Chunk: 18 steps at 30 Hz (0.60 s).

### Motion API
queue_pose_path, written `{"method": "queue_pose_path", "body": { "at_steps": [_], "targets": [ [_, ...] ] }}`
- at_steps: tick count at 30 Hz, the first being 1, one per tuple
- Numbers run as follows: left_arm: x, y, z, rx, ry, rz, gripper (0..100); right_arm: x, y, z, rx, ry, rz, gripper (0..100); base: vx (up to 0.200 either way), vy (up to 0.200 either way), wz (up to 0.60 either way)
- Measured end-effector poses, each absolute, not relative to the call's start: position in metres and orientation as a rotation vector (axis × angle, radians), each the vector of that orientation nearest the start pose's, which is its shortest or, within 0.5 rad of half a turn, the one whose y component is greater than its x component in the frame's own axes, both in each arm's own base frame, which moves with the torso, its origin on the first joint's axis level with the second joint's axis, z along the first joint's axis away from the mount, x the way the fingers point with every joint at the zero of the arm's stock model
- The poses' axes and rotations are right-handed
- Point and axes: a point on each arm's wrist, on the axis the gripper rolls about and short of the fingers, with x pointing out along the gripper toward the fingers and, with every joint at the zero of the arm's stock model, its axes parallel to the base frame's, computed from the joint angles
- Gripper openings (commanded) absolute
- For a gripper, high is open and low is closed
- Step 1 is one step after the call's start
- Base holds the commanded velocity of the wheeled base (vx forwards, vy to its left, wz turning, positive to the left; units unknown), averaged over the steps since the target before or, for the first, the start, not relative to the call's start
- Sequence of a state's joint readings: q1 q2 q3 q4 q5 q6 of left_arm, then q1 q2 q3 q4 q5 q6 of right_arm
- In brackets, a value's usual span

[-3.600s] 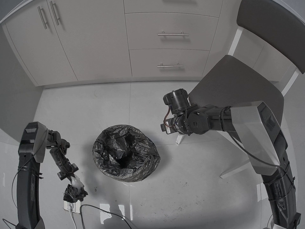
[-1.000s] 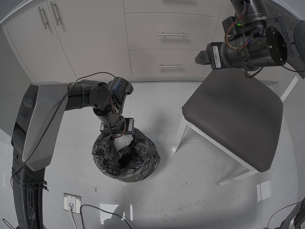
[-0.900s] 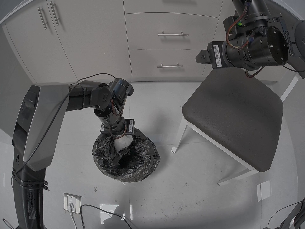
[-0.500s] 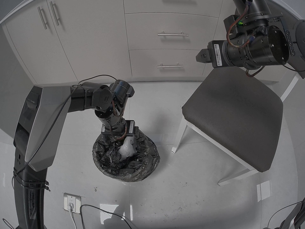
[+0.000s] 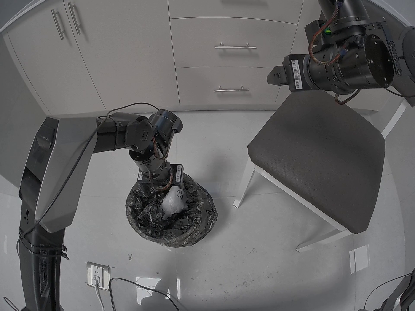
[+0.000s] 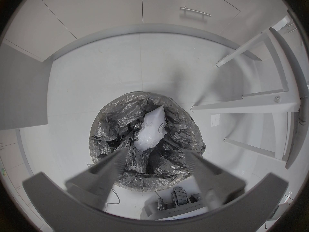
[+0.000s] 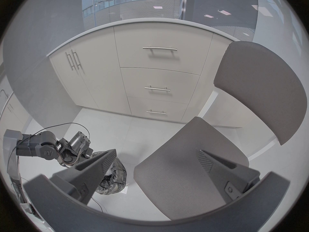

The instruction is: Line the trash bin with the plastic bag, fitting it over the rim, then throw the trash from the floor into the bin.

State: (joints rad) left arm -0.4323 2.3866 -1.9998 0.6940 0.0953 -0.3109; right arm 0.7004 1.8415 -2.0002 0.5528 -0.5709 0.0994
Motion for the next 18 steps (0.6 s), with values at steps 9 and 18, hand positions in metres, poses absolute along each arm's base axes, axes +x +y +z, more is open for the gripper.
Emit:
{"method": "queue_pose_path", "body": {
  "at_steps": [9,18],
  "targets": [
    [0.422,-0.191,0.101,0.006,1.105,-0.131,0,0.262,0.205,0.353,-0.141,0.323,0.118,100,0.0,0.0,0.0],
    [0.443,-0.181,0.056,-0.006,1.123,-0.093,0,0.263,0.206,0.352,-0.139,0.326,0.122,100,0.0,0.0,0.0]
  ]
}}
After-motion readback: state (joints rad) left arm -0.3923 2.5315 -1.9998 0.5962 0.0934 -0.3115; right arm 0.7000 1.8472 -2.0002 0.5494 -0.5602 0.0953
